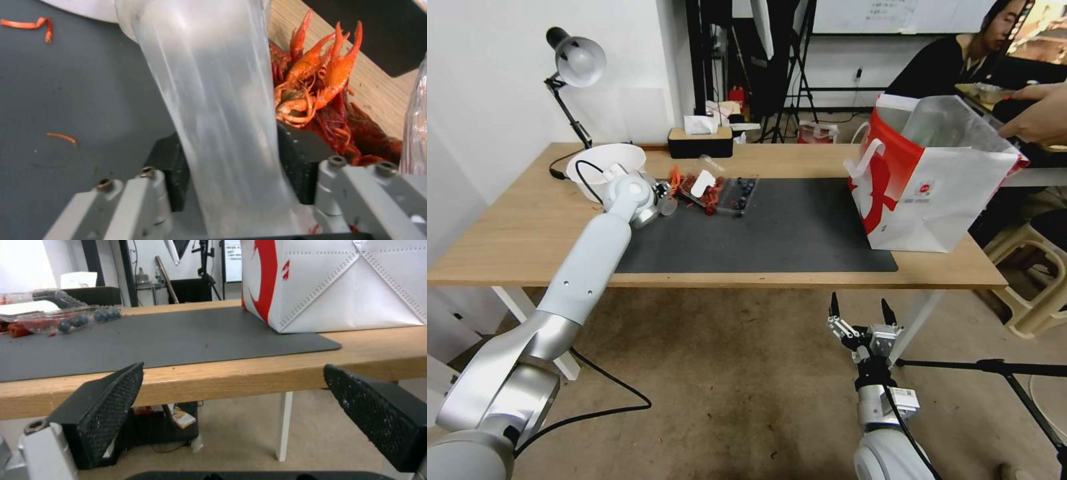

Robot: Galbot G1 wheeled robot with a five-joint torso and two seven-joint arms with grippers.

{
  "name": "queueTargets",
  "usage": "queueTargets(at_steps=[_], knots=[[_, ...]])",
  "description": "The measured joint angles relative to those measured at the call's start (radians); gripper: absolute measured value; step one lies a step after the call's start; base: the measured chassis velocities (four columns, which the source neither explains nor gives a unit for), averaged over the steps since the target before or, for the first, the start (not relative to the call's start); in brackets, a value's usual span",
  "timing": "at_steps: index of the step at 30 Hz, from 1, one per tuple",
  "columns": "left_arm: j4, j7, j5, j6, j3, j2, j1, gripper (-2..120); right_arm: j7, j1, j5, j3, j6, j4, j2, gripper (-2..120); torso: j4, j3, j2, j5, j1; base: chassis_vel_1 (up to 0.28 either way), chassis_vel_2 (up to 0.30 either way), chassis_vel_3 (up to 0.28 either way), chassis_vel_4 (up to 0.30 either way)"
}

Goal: Pick up the trash from the table and place it into the takeout bag.

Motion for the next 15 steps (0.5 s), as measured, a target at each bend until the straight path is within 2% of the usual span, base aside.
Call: queueTargets(at_steps=[5,9,15], knots=[[-0.045,0.005,-0.002,0.007,-0.003,0.022,0.033,31,0.000,0.000,-0.002,-0.001,0.001,0.000,0.002,100,0.0003,0.000,0.000,0.0001,0.000,0.000,0.000,0.000,0.000],[-0.071,0.006,-0.006,0.011,-0.006,0.034,0.053,25,0.000,0.000,-0.003,-0.001,0.001,0.000,0.003,100,0.0005,0.000,0.000,0.0001,0.000,0.000,0.000,0.000,0.000],[-0.154,0.004,-0.019,0.013,-0.016,0.066,0.113,9,0.000,0.000,-0.007,-0.003,0.001,-0.001,0.004,100,0.0005,0.000,0.000,0.0002,0.000,0.000,0.000,0.000,0.000]])
